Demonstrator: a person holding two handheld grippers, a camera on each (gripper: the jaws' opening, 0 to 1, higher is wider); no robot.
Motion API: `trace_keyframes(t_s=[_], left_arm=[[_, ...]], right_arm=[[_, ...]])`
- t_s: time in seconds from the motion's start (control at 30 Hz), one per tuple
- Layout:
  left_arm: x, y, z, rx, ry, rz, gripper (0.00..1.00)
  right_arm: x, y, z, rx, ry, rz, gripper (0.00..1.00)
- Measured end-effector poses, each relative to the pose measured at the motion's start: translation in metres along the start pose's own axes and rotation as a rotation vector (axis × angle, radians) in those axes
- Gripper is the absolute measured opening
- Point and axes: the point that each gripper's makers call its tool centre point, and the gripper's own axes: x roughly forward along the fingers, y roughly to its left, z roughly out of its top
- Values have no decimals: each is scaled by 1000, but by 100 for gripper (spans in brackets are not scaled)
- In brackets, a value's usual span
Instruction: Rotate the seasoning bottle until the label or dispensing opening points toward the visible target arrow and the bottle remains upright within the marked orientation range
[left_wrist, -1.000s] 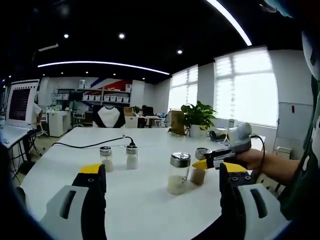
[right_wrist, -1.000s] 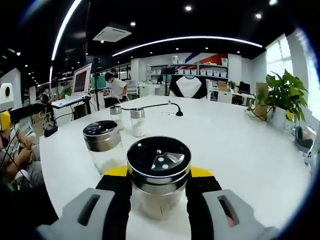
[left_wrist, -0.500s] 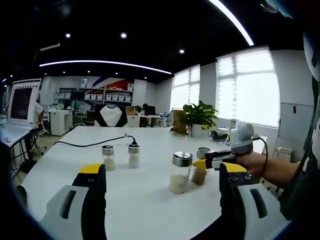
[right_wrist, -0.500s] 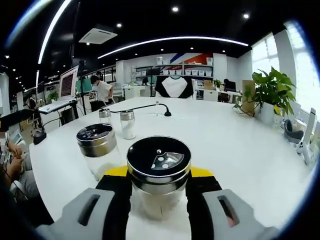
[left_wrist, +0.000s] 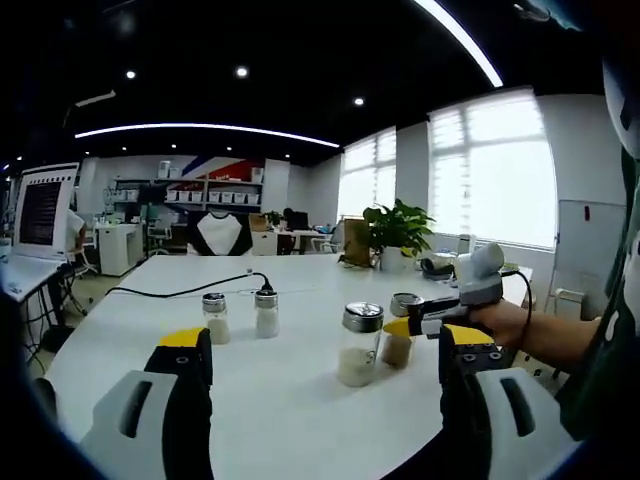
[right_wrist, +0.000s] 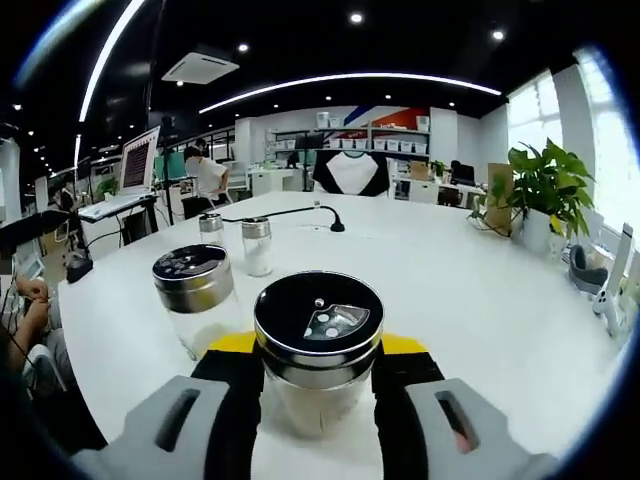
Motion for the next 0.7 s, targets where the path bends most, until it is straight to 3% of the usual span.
trace_keyframes(t_s=[0.13, 0.17, 0.23, 0.33, 0.43, 0.7], left_arm=[[-1, 3, 0, -3, 1, 9, 99], [-1, 4, 1, 6, -5, 12, 99], [-2, 4, 0, 13, 2, 12, 99], [-2, 5, 0, 14, 5, 8, 99], [-1, 6, -1, 13, 7, 13, 99], [-1, 3, -2, 12, 14, 10, 99]], right_arm=[[-4, 2, -2, -9, 35, 15, 56], [-6, 3, 3, -67, 23, 31, 58], [-9, 5, 8, -139, 10, 64, 58], [-11, 4, 8, -123, 17, 114, 59], [-13, 1, 9, -170, 21, 151, 59], [-19, 10, 15, -170, 5, 376, 59]])
